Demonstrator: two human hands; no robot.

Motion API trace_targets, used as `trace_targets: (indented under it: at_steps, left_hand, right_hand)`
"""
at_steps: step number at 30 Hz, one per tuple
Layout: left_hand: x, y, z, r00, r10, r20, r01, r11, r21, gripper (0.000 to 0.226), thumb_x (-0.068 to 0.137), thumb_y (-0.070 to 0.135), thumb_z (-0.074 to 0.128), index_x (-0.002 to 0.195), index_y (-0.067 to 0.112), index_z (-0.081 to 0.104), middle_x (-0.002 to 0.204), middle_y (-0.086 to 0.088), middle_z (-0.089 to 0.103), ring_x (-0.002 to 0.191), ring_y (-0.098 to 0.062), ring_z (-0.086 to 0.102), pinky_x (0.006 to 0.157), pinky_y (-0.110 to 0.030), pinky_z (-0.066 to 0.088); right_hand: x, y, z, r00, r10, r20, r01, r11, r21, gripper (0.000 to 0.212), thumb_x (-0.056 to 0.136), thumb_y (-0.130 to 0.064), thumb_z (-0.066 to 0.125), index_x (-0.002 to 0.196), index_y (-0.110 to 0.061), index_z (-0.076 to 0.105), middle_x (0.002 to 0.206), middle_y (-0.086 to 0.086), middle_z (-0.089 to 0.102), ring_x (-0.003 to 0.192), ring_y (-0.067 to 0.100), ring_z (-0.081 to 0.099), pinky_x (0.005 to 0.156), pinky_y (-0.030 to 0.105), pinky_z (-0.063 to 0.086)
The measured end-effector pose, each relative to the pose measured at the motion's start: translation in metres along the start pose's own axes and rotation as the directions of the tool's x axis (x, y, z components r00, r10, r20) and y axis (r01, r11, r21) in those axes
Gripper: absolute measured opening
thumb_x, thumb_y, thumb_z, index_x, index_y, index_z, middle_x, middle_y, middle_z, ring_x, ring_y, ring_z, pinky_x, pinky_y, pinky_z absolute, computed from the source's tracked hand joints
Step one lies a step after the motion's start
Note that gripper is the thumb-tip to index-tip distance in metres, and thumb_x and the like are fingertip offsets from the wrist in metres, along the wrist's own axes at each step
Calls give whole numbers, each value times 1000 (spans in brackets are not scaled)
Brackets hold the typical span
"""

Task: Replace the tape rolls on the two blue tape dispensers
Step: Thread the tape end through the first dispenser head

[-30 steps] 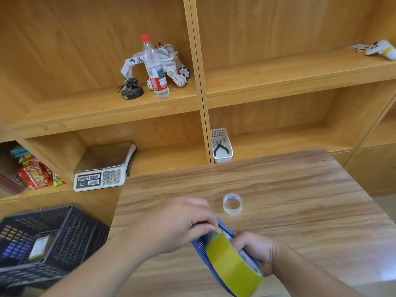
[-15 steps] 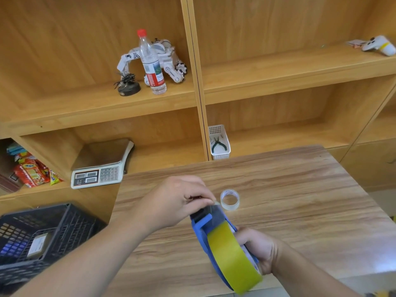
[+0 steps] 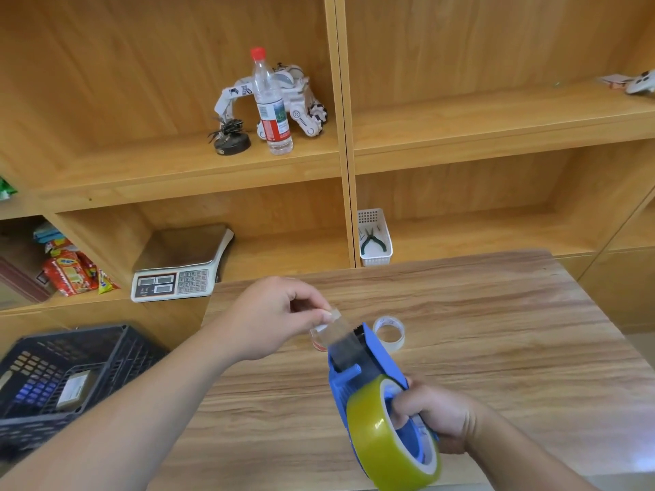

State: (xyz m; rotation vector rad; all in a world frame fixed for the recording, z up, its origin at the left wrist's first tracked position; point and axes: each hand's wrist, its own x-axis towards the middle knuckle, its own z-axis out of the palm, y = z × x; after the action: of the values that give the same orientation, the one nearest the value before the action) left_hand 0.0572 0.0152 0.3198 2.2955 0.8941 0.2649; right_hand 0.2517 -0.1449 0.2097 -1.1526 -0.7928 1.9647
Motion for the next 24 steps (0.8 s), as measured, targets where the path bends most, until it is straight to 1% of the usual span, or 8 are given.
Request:
trace_targets:
  at_steps: [3, 6, 8, 10, 13, 16, 19, 24]
  left_hand:
    - [-1, -3, -1, 998, -38, 51, 39, 999, -27, 8, 88, 33, 78, 81, 32, 80, 84, 15, 79, 76, -4, 69, 73, -25, 54]
    - [1, -6, 2, 995, -53, 85, 58, 997, -53, 8, 88, 33, 78, 81, 30, 80, 72, 20, 73, 64, 1, 60, 63, -14, 45]
    - [2, -8, 4, 989, -71, 128, 83, 993, -85, 8, 88, 33, 78, 80, 31, 80, 66, 20, 69, 61, 3, 55, 62, -12, 42]
    - [3, -10, 7, 973, -90, 213, 124, 980, -154, 8, 90, 30, 77, 82, 31, 79, 70, 18, 71, 65, 3, 59, 66, -12, 44]
    - [4, -14, 9, 934, -117, 338, 214, 940, -266, 7, 92, 28, 75, 88, 25, 80, 82, 7, 73, 74, -5, 62, 76, -22, 50]
    - [5, -15, 11, 896, -123, 426, 287, 893, -347, 8, 96, 19, 70, 93, 19, 78, 84, -1, 69, 72, -10, 58, 74, -24, 50]
    - [7, -17, 16, 824, -141, 548, 426, 792, -437, 16, 100, 7, 62, 94, 15, 74, 77, 5, 65, 66, -7, 54, 70, -21, 45]
    - [5, -29, 25, 747, -77, 660, 562, 604, -565, 27, 94, 2, 53, 77, 18, 67, 77, 1, 62, 73, -13, 53, 71, -24, 45]
  right_hand:
    - [-2, 0, 2, 999, 16, 30, -14, 998, -57, 39, 57, 2, 56, 95, 8, 63, 95, 29, 52, 87, 37, 52, 68, 28, 52]
    - [-3, -3, 6, 998, 51, 39, -47, 994, -103, 24, 58, 6, 53, 79, 5, 64, 75, 15, 62, 68, 28, 60, 63, 24, 52]
    - [-5, -7, 10, 996, 61, 61, -53, 991, -124, 21, 59, 8, 53, 76, 4, 65, 71, 10, 65, 64, 24, 63, 62, 23, 52]
    - [-5, -9, 11, 995, 67, 69, -55, 986, -160, 24, 59, 9, 54, 79, 4, 67, 69, 8, 67, 64, 21, 65, 62, 23, 53]
    - [-3, -11, 14, 995, 49, 87, -34, 985, -171, 27, 57, 9, 54, 70, -6, 71, 67, 3, 68, 64, 18, 64, 62, 22, 52]
    - [-4, -13, 17, 993, 37, 113, -19, 988, -150, 33, 57, 9, 52, 61, -16, 72, 63, -3, 66, 60, 13, 63, 59, 20, 49]
    - [0, -11, 17, 992, 41, 115, -24, 989, -144, 28, 52, 6, 56, 72, -8, 71, 66, -1, 66, 64, 16, 63, 61, 22, 49]
    - [8, -4, 14, 992, 48, 113, -36, 994, -106, 52, 50, 2, 61, 100, 17, 61, 71, 5, 64, 67, 22, 63, 63, 26, 49]
